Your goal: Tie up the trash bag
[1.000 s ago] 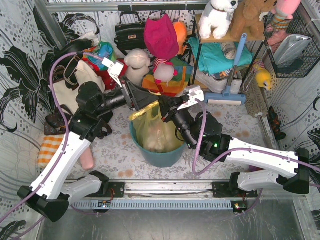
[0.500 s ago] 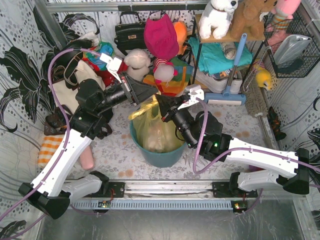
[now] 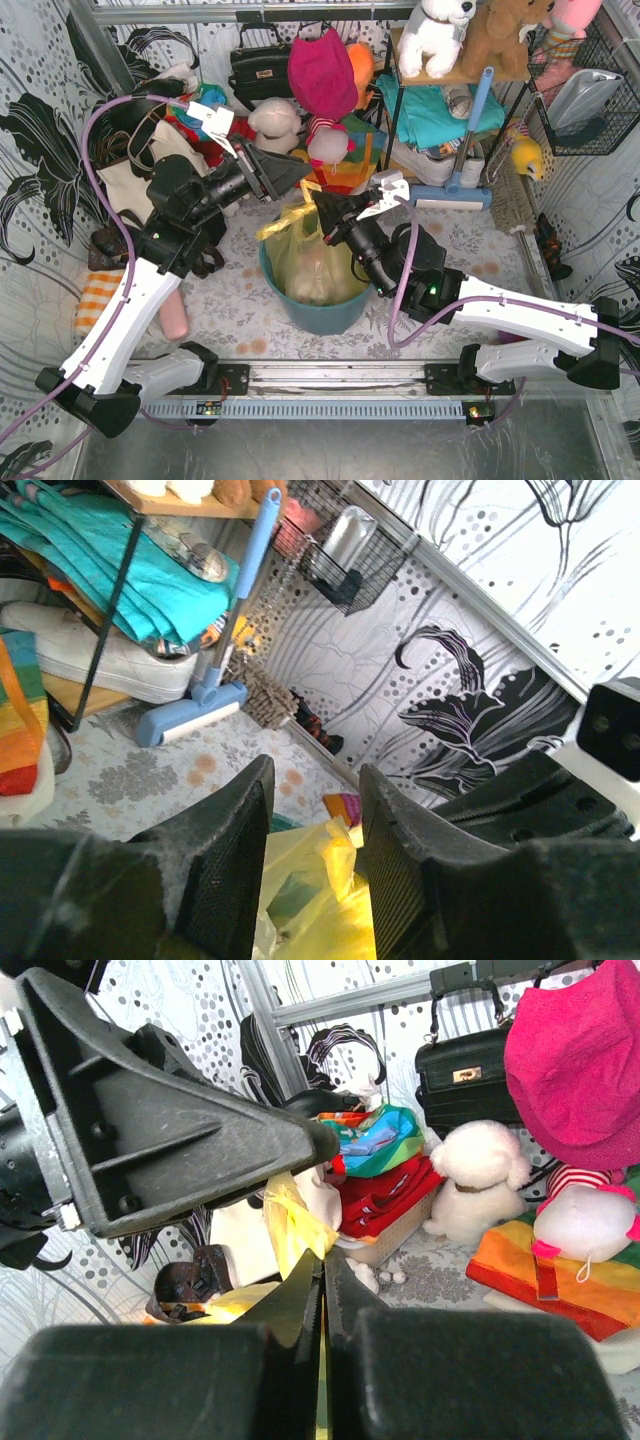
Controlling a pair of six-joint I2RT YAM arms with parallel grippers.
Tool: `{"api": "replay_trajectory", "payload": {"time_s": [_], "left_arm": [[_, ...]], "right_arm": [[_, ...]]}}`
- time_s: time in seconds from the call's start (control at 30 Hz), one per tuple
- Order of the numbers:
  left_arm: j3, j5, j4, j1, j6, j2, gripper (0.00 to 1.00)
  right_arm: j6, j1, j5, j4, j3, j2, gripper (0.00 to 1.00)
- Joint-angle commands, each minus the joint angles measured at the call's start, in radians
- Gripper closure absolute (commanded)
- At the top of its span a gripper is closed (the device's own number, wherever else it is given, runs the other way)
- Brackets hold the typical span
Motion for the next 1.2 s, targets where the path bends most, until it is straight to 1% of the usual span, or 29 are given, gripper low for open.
{"api": "replay_trajectory", "payload": {"time_s": [0.0,0.07,0.17,0.37,0.47,0.57,0.67,0.8,0.9,1.0,1.07,1.17], "left_arm": [[0.037,0.091,0.004,-0.002,-0.034,-0.014,0.49],[0.028,0.136,0.003,-0.002,-0.063,-0.029,0.44],[0.011,0.169,-0.024,-0.002,-0.083,-0.045,0.41],[-0.030,0.186,-0.056,-0.002,-0.096,-0.053,0.40],[-0.041,0.212,-0.044,-0.002,-0.104,-0.040,0.43],[-0.032,0.203,-0.069,-0.002,-0.085,-0.023,0.50],[-0.023,0.181,-0.089,-0.003,-0.059,-0.004,0.51],[-0.030,0.177,-0.034,-0.008,-0.076,0.013,0.55],[-0.031,0.174,0.003,-0.015,-0.095,0.022,0.63],[-0.027,0.138,-0.008,-0.016,-0.086,0.022,0.80],[-0.019,0.084,-0.069,-0.016,-0.058,0.017,0.89],[0.009,-0.044,-0.182,-0.017,-0.003,0.008,0.95]], "right_arm": [[0.010,0.005,0.032,0.019,-0.010,-0.035,1.00],[0.001,0.005,0.042,0.038,-0.017,-0.038,1.00],[-0.017,0.006,0.049,0.066,-0.019,-0.038,1.00],[-0.040,0.005,0.047,0.104,-0.010,-0.027,1.00],[-0.044,0.005,0.037,0.110,-0.003,-0.021,1.00],[-0.045,0.005,0.032,0.117,-0.001,-0.020,1.00],[-0.044,0.005,0.023,0.122,-0.001,-0.019,1.00],[-0.035,0.005,0.007,0.118,0.001,-0.015,1.00],[-0.028,0.005,0.000,0.108,0.001,-0.011,1.00],[-0.022,0.005,0.000,0.107,-0.007,-0.018,1.00],[-0.022,0.005,0.003,0.114,-0.018,-0.027,1.00],[-0.022,0.005,0.006,0.119,-0.025,-0.036,1.00]]}}
